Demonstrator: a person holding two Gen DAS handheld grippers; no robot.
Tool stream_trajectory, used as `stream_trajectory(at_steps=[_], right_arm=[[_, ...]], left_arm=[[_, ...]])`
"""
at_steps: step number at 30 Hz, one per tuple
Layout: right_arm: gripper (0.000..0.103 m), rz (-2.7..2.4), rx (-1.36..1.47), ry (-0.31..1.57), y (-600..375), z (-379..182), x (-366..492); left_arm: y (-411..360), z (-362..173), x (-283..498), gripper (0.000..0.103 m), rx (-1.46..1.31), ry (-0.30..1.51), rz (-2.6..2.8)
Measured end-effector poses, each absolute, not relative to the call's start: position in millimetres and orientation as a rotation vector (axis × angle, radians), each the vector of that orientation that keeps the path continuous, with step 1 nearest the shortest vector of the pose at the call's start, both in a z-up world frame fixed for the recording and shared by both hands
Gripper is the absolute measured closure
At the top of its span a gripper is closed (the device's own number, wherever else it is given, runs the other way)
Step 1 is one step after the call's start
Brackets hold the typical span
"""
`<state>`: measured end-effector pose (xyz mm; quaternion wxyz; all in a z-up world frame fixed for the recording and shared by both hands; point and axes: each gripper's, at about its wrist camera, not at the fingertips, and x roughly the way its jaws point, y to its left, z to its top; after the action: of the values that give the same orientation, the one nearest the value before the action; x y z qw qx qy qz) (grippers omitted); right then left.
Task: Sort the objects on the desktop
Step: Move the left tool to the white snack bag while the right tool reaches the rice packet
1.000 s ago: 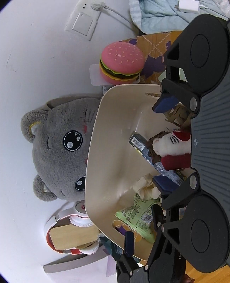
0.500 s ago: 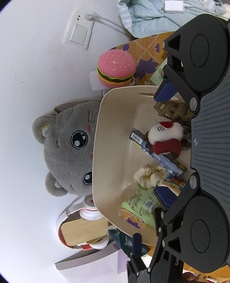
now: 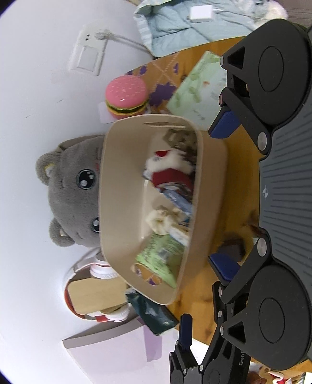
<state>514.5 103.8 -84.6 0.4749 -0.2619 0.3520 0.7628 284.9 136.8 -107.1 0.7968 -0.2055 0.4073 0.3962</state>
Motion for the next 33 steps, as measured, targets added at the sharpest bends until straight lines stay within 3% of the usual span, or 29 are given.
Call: stream_trajectory(at_steps=[18,33], right_arm=[[0.0,1.845,-0.822,0.91,18.5,-140.7,516.5],[0.0,1.879,-0.961,0.939,5.6,-175.4,481.6]], left_arm=[[89.8,-155.1,302.5,0.015,-0.524,0.976,0.813],[102.6,-197.5,301.1,0.015,-0.662,1.056,0.891]])
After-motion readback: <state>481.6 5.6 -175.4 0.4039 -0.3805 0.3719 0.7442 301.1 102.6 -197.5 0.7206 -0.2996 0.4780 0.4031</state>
